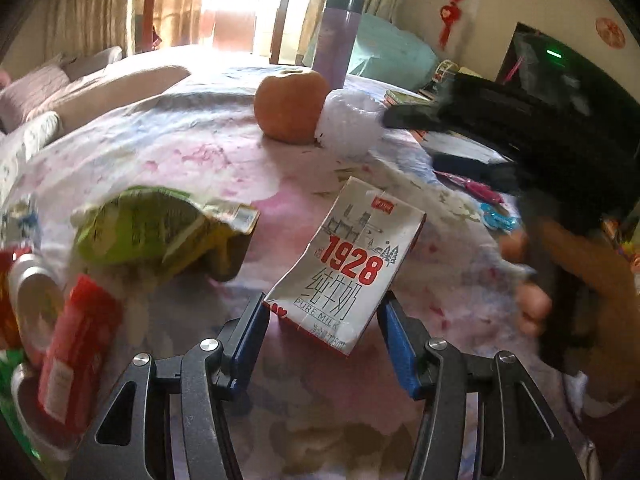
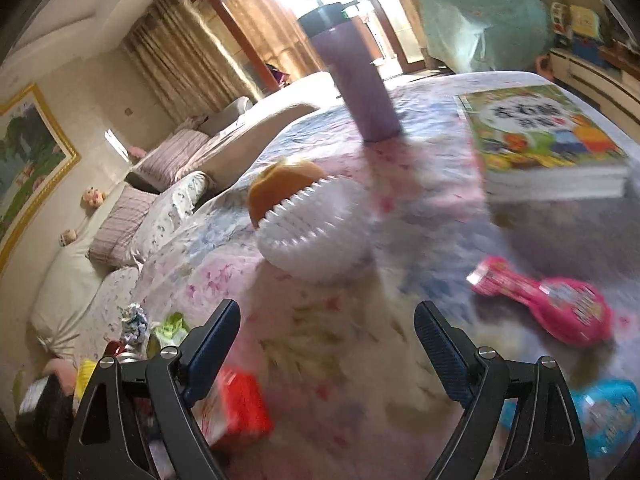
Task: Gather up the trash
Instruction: 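Grasp the white milk carton with the left gripper while the right gripper grasps the white mesh fruit net, then carry the white carton and mesh net toward the trash bin with both grippers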
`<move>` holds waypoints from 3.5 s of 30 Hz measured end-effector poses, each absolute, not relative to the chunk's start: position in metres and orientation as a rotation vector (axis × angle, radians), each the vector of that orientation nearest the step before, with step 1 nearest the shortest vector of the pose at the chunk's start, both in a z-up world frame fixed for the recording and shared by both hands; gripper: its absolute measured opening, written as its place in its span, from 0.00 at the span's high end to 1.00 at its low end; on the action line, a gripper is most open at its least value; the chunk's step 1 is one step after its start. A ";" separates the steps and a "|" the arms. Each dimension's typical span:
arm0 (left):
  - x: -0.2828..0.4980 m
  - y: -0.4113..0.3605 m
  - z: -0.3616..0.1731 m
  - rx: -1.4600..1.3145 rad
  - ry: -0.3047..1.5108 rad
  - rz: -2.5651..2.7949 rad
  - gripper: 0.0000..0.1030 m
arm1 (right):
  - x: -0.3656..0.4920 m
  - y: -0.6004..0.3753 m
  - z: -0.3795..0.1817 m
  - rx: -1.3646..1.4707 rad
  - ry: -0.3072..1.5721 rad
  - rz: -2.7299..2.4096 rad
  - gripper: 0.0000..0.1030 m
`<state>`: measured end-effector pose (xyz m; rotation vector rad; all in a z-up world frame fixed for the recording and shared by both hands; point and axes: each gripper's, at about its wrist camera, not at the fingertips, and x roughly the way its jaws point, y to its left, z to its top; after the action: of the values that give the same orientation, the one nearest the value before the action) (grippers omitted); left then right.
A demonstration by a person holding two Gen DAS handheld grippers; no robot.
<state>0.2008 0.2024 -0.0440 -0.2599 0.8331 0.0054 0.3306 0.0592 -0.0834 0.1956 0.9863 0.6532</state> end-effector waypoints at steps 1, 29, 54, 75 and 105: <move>0.197 0.202 -0.044 -0.264 0.830 0.000 0.47 | 0.336 0.068 -0.085 0.187 0.986 0.653 0.12; 0.208 0.139 -0.034 -0.268 0.823 -0.088 0.50 | 0.267 -0.071 -0.048 0.200 0.884 0.523 0.76; 0.218 -0.013 -0.002 -0.102 0.814 -0.278 0.50 | 0.187 -0.228 -0.042 0.310 0.831 0.362 0.76; 0.245 -0.082 -0.002 -0.028 0.821 -0.358 0.50 | 0.173 -0.292 -0.030 0.355 0.761 0.254 0.76; 0.280 -0.130 0.012 0.034 0.802 -0.432 0.50 | 0.189 -0.347 -0.024 0.365 0.743 0.148 0.76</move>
<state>0.2803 -0.1301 0.0119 0.0336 0.8016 -0.4318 0.1886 -0.3468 -0.0236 0.3645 0.7427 0.1482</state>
